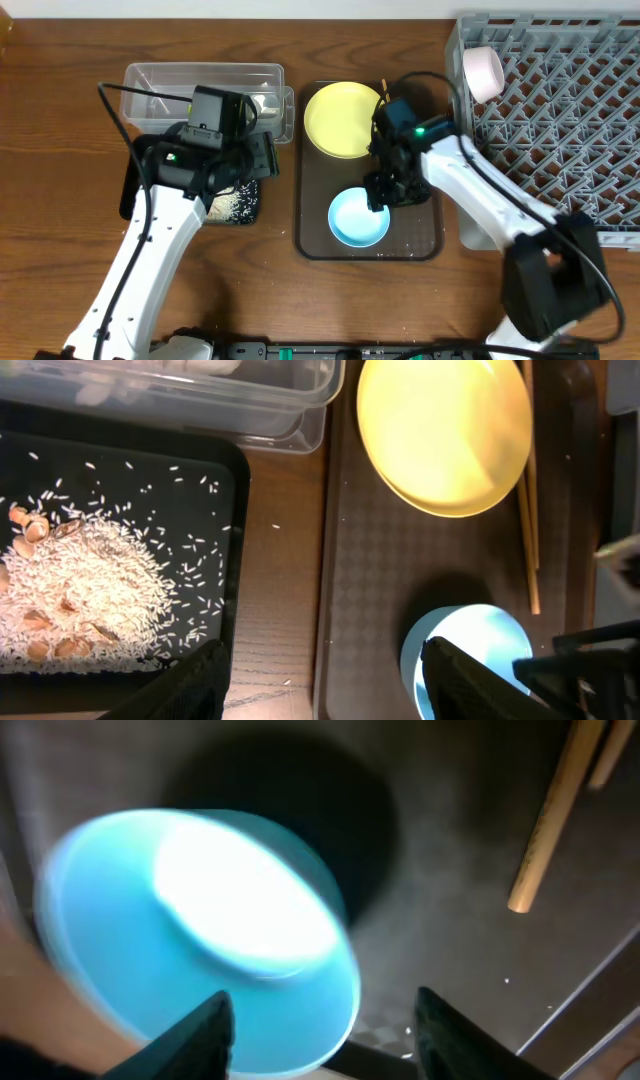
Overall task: Sort waste into correct bins and load items into the dishwasher rack
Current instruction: 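Grasp the blue bowl rim with the right gripper and lift it, then lower the blue bowl into the dish rack and release it, then move the right gripper to the yellow plate and grasp its edge, then lift the yellow plate and stand it upright in the dish rack, then move the right gripper to the chopsticks and grasp one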
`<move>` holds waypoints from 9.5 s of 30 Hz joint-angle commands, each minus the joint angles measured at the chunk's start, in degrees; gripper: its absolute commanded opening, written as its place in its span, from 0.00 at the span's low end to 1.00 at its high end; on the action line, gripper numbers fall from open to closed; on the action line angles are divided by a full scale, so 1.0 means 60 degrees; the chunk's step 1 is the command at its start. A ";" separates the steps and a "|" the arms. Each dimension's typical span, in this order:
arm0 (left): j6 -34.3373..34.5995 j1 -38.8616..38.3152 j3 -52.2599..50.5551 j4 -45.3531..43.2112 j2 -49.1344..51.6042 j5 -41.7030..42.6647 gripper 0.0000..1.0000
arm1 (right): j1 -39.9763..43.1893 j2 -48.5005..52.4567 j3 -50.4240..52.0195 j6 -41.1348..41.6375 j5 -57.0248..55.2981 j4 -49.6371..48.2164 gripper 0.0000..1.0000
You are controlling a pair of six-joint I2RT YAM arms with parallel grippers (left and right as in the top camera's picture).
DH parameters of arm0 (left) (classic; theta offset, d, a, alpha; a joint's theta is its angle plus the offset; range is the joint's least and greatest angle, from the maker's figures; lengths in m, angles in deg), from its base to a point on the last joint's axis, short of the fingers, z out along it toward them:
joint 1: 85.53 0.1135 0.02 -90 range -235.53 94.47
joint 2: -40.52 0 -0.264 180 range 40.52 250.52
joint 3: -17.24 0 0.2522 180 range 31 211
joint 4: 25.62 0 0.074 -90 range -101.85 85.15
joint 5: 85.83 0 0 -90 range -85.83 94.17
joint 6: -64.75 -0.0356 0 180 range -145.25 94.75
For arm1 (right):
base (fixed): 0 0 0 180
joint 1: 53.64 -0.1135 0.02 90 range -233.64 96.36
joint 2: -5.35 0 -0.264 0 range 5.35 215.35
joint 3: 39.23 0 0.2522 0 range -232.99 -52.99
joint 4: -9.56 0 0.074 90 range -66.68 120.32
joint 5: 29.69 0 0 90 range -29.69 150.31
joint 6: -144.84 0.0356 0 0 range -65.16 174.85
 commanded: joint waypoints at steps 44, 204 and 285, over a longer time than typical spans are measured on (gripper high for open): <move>0.0011 0.0029 0.0007 0.0055 0.0444 -0.0055 0.90 | 0.3869 -0.3534 -0.2014 0.2397 -1.1391 0.0335 0.01; 0.0011 0.0029 0.0007 0.0055 0.0444 -0.0055 0.91 | 0.4371 -0.4441 0.0310 -0.3421 -1.0091 -0.6109 0.01; 0.0011 0.0029 0.0007 0.0055 0.0444 -0.0055 0.92 | 0.0885 0.1978 -0.0175 0.0528 -0.4065 -0.6586 0.59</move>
